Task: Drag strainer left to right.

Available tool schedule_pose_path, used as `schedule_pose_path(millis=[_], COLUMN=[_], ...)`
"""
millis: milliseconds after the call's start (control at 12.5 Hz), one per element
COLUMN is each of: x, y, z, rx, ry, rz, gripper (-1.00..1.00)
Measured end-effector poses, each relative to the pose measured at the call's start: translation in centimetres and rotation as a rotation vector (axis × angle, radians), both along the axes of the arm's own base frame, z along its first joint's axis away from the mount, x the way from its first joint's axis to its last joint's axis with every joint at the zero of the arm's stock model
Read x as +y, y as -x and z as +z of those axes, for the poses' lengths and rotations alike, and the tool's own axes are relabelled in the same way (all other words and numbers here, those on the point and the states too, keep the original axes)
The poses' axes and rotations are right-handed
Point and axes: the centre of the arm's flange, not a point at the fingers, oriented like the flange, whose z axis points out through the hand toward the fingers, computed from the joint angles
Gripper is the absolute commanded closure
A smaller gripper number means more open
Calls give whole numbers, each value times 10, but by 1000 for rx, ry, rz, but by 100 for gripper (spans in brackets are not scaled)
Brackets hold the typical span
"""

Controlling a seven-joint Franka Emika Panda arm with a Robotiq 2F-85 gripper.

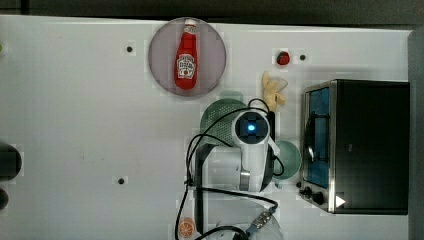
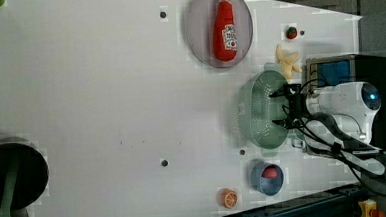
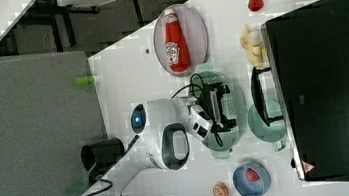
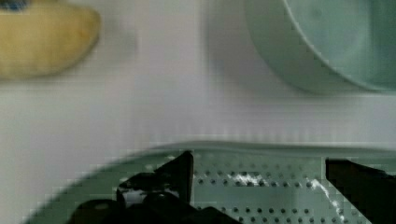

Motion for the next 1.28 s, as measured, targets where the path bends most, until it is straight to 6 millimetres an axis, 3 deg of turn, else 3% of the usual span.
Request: schedule_pose_path(millis=[240,400,560,720,800,1120,1280], x=[0,24,45,54,56,50,43], y=[11,15,4,-22,-25,9,21], z=[15,55,123,212,260,438,493], rx=[75,140,149,63,19,-37,-69], ry=[-25,-67,-90,-83,-89,-91,-77], rz=[60,198,379,518,574,728,749], gripper=[-100,-100,-100,-100,-100,-100,-100])
